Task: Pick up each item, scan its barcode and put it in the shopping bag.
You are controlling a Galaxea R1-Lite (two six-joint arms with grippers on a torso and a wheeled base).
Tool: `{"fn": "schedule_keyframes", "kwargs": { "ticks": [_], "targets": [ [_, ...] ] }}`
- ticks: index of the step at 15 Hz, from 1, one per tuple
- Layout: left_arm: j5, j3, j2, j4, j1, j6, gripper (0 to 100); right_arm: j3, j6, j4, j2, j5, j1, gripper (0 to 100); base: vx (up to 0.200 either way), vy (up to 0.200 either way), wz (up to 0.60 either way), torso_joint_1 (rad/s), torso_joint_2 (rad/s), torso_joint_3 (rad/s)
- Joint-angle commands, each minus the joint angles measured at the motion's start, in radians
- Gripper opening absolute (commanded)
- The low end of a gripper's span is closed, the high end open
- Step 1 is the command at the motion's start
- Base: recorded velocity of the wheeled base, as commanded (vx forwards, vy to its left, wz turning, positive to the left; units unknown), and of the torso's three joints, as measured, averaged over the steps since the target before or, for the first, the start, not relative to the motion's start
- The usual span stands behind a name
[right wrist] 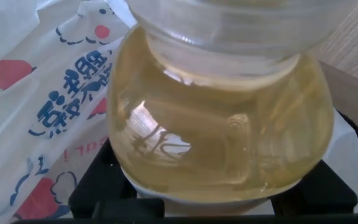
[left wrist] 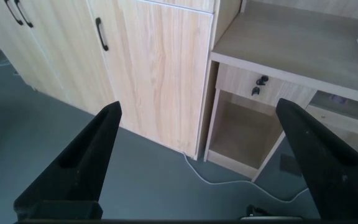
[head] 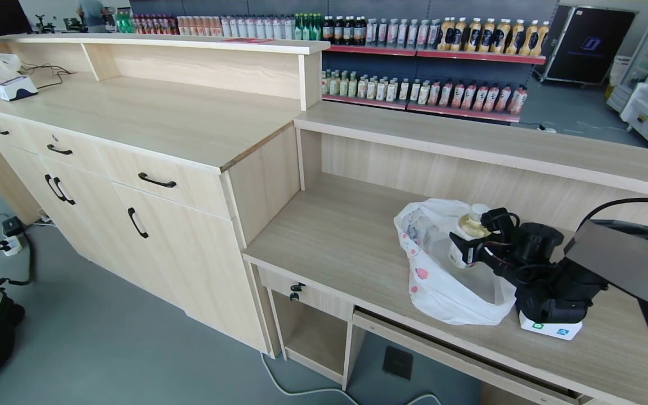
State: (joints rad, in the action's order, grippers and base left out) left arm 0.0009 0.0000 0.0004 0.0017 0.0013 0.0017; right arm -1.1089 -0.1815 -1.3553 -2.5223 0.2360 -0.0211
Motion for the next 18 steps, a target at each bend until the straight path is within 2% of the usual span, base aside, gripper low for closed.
{"fn": "schedule_keyframes", "kwargs": {
  "ticks": [1,8,9,14,18],
  "targets": [
    [0.001,0.000,0.000,0.000,0.000,0.000,100,-0.006,0.002,0.001,-0.016,0.000,0.001,0,0.000,0.000,0.00,0.000,0.00,0.000],
    [0.001,0.000,0.000,0.000,0.000,0.000,100,-0.008,0.005,0.013,-0.029,0.000,0.007,0,0.000,0.000,0.00,0.000,0.00,0.000],
    [0.001,0.000,0.000,0.000,0.000,0.000,100,-0.008,0.005,0.013,-0.029,0.000,0.007,100,0.000,0.000,0.00,0.000,0.00,0.000],
    [0.001,0.000,0.000,0.000,0.000,0.000,100,0.012,0.031,0.070,0.083,0.000,0.007,100,0.000,0.000,0.00,0.000,0.00,0.000],
    [0.001,0.000,0.000,0.001,0.000,0.000,100,0.196,0.020,0.415,0.574,-0.043,-0.016,100,0.000,0.000,0.00,0.000,0.00,0.000]
  ]
}}
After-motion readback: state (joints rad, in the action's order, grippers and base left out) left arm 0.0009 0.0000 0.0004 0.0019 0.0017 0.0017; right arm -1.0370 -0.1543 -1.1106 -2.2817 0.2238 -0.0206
